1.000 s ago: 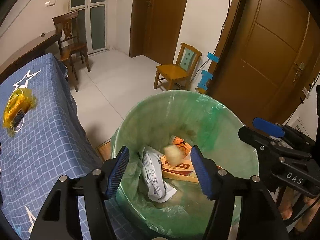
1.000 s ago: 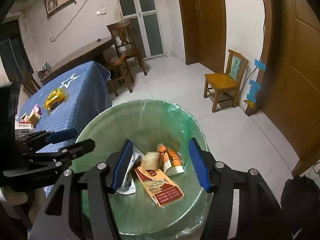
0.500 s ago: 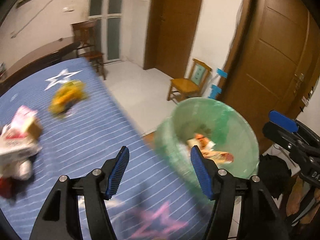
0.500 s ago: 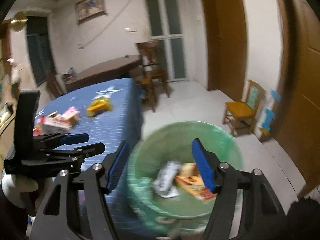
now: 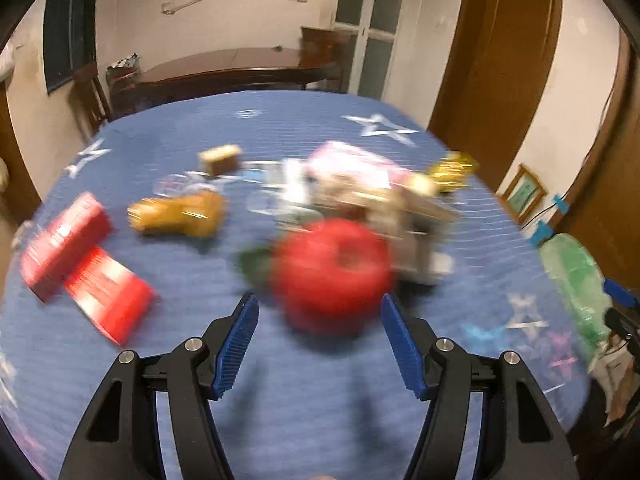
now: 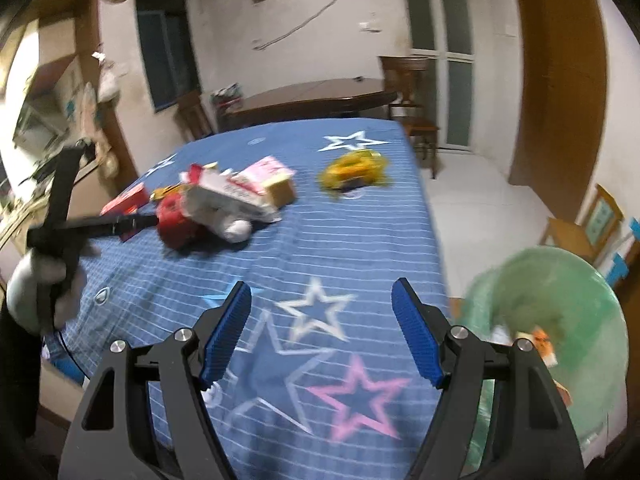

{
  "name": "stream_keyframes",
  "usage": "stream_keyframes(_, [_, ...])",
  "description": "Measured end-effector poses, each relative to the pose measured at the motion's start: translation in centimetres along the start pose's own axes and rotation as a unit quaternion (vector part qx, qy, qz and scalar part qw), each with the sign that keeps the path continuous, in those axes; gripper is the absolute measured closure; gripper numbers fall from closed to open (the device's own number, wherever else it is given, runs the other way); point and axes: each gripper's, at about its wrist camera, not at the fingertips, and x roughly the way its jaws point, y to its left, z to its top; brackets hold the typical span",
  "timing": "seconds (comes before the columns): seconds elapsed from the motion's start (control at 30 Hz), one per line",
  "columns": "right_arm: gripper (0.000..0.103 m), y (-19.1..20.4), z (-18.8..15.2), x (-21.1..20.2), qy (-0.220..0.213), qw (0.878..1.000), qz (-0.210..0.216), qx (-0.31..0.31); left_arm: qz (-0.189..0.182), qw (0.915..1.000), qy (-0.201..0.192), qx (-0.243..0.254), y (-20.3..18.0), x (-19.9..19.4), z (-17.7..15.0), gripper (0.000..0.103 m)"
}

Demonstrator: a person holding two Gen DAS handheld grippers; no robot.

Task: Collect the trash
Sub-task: 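Move both open grippers back over the table items, then grasp the gold wrapper with the left gripper while the right grasps a white-red carton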

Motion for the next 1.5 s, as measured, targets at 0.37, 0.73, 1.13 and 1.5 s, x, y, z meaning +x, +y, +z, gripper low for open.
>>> stream_keyframes(0.37, [0.027,4.8,1.1,5.8,0.054,0.996,0.028,-0.063,-0.001,0.9521,0.132,0.276,12.2,5.8,8.2,0.038])
stream_keyframes(0.73, [0.027,6.0,4.3,12.9,0.122,0.982,0.119,-0.084,-0.017,0.9104,0.171,0.376,12.8,11.6,8.7,0.035])
stream_keyframes(1.13, [0.036,9.3,7.2,14.4,0.051,0.983,0.105,-0.142,-0.042,0.9263,0.144,0.346,11.6,11.0,8.0,0.056])
stream_keyframes(1.5, [0.072,10.2,8.0,15.9,0.013,0.988,0.065,-0.143,-0.015,0.95,0.102,0.295,7.8,10.0,7.4,0.073])
